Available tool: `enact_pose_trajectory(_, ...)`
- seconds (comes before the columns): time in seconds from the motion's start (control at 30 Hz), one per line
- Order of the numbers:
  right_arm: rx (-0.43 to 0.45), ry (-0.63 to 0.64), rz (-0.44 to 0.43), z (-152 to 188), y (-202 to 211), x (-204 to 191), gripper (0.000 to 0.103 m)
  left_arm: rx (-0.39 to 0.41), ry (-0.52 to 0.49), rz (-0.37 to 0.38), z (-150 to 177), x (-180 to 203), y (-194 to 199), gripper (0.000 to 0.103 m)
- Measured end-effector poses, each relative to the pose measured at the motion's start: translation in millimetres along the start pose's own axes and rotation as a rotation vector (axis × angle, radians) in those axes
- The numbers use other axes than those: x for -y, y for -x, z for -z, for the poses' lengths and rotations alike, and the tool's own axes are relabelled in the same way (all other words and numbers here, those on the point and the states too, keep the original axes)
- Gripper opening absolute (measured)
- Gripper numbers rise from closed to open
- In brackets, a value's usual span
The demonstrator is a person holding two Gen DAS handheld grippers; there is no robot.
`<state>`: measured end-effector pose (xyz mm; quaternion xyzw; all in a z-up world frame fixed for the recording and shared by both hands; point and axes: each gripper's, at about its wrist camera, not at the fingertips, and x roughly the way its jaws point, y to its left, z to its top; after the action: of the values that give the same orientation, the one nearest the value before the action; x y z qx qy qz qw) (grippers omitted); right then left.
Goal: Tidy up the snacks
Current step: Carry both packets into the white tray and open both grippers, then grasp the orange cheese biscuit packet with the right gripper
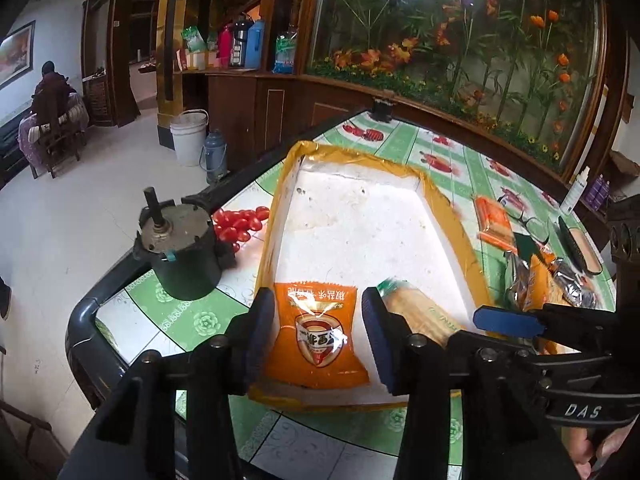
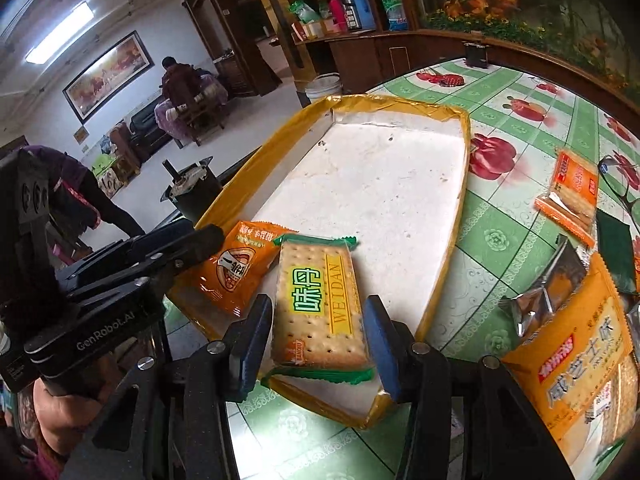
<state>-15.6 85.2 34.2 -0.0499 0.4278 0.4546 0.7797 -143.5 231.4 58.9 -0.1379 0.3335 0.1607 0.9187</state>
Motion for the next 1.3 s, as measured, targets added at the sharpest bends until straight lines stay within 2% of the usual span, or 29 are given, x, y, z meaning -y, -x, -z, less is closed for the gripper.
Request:
enact_pose_trajectory(0.13,-0.013,-0.009,0.012,-1,8,3,0.05,0.017,0.016,0.008,-2,-2,9,0.045)
enact_pose_trajectory(0.2,-0.041,-0.028,-0.026,0,4,3,0.044,0.023,0.024,0.024,-3,-1,13,0.045)
enact_pose_trajectory(0.33,-0.074,-0.056,-0.123,3,-8,5,0.043,0.021,0.013,0.048,-3,6,18,0.045)
enact_pose_trajectory(0.43,-0.018,-0.078,-0.163,-5,13,17,0.043,0.016,-0.002,0.079,-3,14,23,0.047)
enact_pose_trajectory(0.5,0.048,-0.078,-0.116,-14,35,28,0.043,0.015,-0.015,0.107,-1,21,26,0.052)
enact_pose_trajectory(0.6,0.09,-0.101,-0.017,-20,52,52,0.043,0.01,-0.047,0.155,2,38,30,0.052)
enact_pose_trajectory(0.7,0.077,-0.095,0.134,-18,53,73,0.043,0.011,-0.095,0.197,7,57,35,0.052)
enact_pose_trajectory(0.83,0.031,-0.028,0.263,-13,43,87,0.043,-0.006,-0.154,0.259,9,85,37,0.052)
enact_pose_trajectory(0.93,-0.054,0.006,0.234,0,44,89,0.042,-0.042,-0.181,0.321,13,99,36,0.052)
enact_pose_trajectory(1.03,-0.112,0.015,0.259,25,54,93,0.042,-0.09,-0.236,0.416,19,117,35,0.052)
enact_pose_trajectory(1.1,-0.087,-0.019,0.252,42,70,100,0.042,-0.126,-0.278,0.476,26,132,33,0.052)
enact_pose_trajectory(1.17,-0.029,-0.064,0.213,53,88,112,0.043,-0.156,-0.324,0.499,32,149,26,0.052)
enact_pose_trajectory(1.3,0.07,-0.182,0.184,59,118,135,0.043,-0.199,-0.365,0.461,44,171,2,0.052)
